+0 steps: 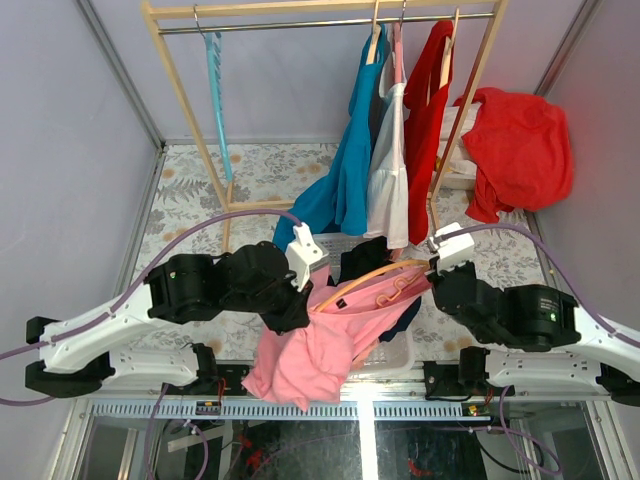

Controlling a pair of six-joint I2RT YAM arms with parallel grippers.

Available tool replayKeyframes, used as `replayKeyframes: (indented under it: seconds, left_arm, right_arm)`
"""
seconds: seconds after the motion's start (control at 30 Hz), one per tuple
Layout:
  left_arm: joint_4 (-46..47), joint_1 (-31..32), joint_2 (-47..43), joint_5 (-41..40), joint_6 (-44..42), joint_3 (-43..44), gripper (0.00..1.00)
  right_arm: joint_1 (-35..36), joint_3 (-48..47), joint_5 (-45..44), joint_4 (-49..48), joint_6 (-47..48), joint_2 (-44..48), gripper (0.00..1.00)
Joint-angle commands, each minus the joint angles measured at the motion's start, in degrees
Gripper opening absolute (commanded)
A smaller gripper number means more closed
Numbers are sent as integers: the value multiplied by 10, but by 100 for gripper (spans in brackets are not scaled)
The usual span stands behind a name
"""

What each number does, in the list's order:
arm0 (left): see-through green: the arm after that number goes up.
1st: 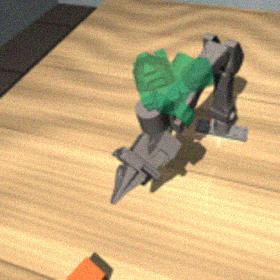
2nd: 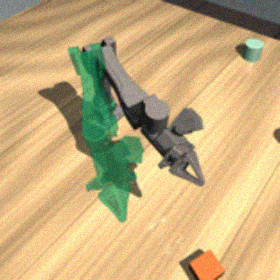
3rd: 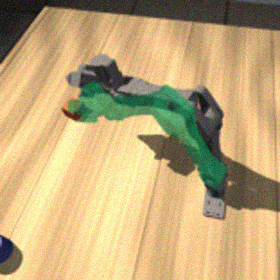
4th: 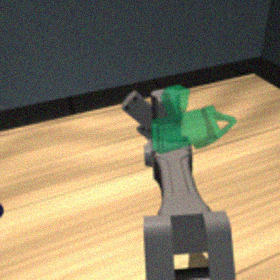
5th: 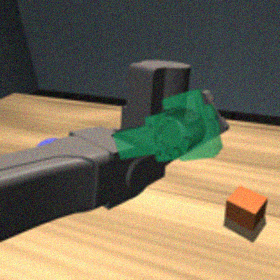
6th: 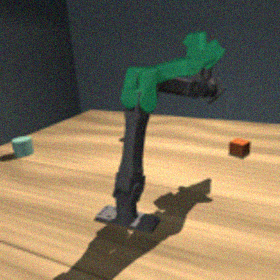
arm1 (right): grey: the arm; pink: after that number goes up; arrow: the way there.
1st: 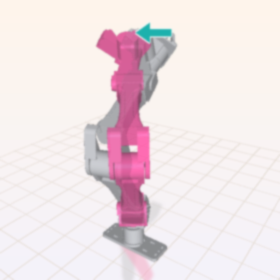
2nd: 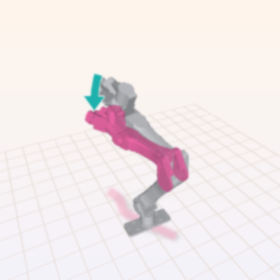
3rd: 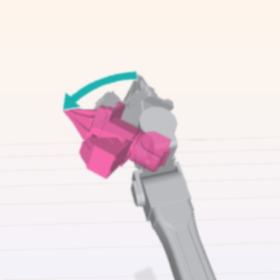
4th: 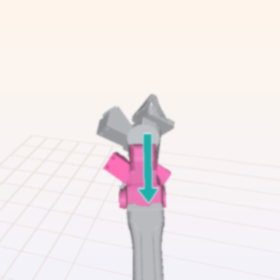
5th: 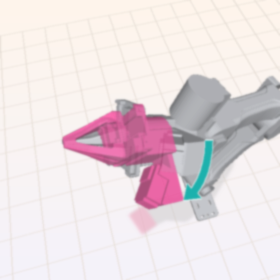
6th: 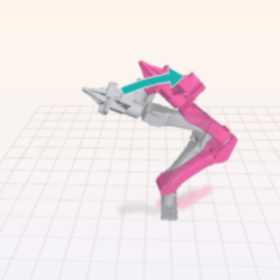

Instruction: Place the t-shirt on the hanger

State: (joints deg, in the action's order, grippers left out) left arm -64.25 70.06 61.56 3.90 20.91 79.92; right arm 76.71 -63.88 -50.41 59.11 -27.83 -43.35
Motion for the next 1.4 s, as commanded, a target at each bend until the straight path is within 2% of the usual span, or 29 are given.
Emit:
replayKeyframes:
  seconds: [0.0, 0.5, 0.87, 1.37]
  left_arm:
    - [-53, 5, -1, 10, -7, 20, 0]
    - [-65, 17, 14, 12, -1, 57, 0]
    - [-64, 18, 15, 34, 3, 64, 0]
    - [-59, 37, 34, 48, 8, 64, 0]
  right_arm:
    - [-7, 3, -49, -8, 12, -3, 0]
    - [-8, 43, -45, -45, 16, 19, 0]
    - [-8, 43, -14, -66, -45, 80, 0]
    - [-13, 26, -53, -87, -18, 7, 0]
